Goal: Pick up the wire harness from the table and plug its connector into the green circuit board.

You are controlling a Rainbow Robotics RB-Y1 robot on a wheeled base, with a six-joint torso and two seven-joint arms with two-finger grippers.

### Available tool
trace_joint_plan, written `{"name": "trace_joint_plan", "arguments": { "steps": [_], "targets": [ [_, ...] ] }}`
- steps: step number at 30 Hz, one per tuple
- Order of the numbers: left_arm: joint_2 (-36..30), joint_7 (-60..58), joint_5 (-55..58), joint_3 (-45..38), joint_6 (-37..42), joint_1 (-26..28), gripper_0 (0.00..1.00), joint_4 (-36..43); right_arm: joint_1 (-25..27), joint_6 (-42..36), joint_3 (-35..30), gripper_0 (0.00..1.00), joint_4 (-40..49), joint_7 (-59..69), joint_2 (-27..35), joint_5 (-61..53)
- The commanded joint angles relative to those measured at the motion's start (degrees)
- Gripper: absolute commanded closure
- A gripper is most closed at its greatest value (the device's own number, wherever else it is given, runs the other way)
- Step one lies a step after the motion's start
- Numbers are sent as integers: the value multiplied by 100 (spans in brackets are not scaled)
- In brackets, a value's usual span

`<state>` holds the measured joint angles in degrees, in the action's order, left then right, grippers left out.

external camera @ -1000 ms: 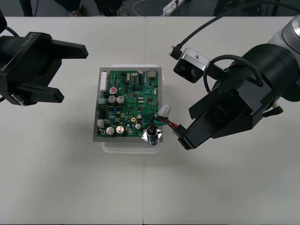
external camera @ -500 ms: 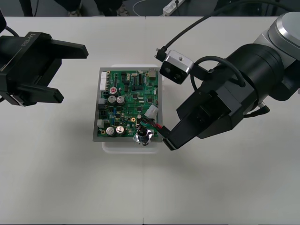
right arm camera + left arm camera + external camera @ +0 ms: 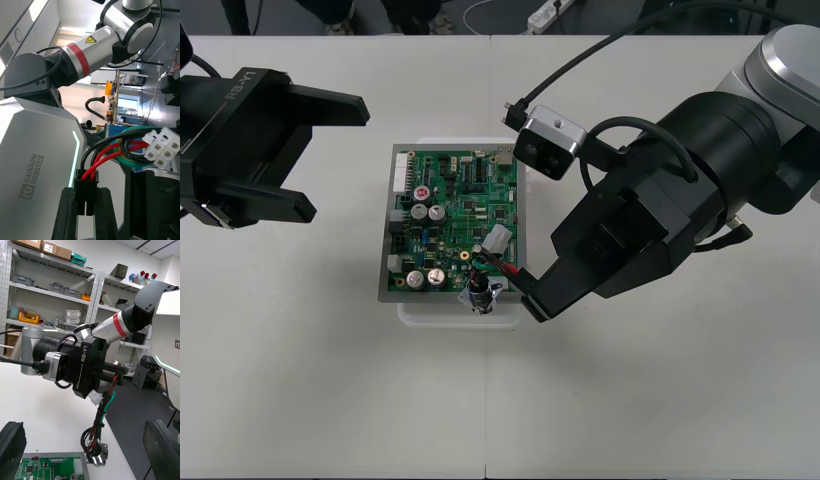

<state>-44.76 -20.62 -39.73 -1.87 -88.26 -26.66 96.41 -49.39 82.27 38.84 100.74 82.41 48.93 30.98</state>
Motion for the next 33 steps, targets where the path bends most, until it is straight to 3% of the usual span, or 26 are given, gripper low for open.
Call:
{"name": "trace_joint_plan", "arguments": {
  "steps": [1,33],
  "targets": [
    [-50,304,97,-147,-174,126,8,185,-255,-44,123,100,227,197,126,-171],
    [-41,313,97,-147,-174,135,8,220,-492,-422,449,100,394,197,73,-180]
  ]
}}
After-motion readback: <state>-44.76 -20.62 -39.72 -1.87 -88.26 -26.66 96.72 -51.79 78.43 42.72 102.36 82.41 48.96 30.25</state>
